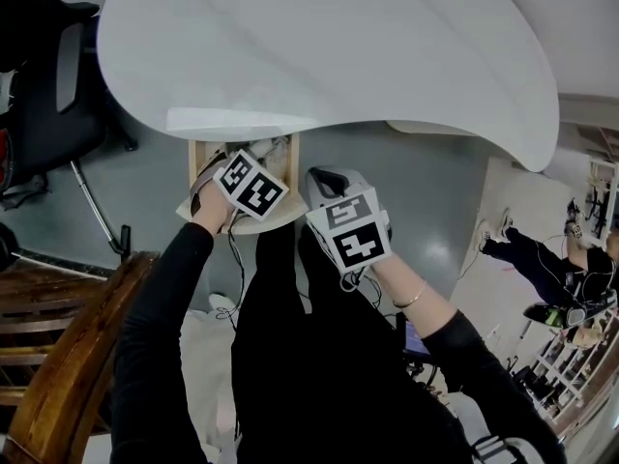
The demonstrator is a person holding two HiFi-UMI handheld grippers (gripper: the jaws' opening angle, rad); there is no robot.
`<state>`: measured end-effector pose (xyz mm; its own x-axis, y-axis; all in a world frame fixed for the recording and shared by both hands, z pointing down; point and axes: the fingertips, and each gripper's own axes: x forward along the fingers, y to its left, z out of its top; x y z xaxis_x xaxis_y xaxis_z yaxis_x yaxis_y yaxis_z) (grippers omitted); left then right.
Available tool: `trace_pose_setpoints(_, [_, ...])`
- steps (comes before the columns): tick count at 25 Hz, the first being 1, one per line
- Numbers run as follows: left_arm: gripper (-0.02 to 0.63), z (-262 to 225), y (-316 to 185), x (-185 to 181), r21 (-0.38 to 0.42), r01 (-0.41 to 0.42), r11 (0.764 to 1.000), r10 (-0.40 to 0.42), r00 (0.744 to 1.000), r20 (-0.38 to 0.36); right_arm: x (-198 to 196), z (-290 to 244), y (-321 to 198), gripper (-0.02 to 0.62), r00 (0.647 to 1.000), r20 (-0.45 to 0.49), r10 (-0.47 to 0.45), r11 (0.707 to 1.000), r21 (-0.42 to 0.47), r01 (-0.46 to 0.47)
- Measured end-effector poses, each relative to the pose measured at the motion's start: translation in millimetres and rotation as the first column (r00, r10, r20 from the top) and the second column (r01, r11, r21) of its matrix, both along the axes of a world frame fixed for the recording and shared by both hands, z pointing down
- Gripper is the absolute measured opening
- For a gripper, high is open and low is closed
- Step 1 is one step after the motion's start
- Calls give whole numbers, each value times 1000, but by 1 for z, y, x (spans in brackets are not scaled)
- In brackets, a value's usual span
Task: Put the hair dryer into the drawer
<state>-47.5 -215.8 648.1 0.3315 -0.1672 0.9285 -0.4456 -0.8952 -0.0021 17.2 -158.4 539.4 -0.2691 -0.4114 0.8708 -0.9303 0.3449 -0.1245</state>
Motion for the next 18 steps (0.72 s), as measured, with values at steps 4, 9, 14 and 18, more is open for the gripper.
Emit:
trace_pose_setpoints(4, [169,-15,-1,2,22,17,1000,-15,998,-59,2,-4,1,2,1000,-4,0,1000,16,0])
trace_pose_setpoints(9, [82,-48,-6,3,79,93,993,-78,981,-176,8,-10,-3,2,1000,-3,9,998,59,-9])
trace_pose_setpoints(14, [19,-88,-8,0,88,204,975,-170,940,-296,12,-29,-4,2,999,39,22,993,115,-26])
trace_pose_setpoints(18, [11,-125,-9,-1,74,294,953,-239,879,-413,14,-47,-3,2,996,84,27,985,165,-40])
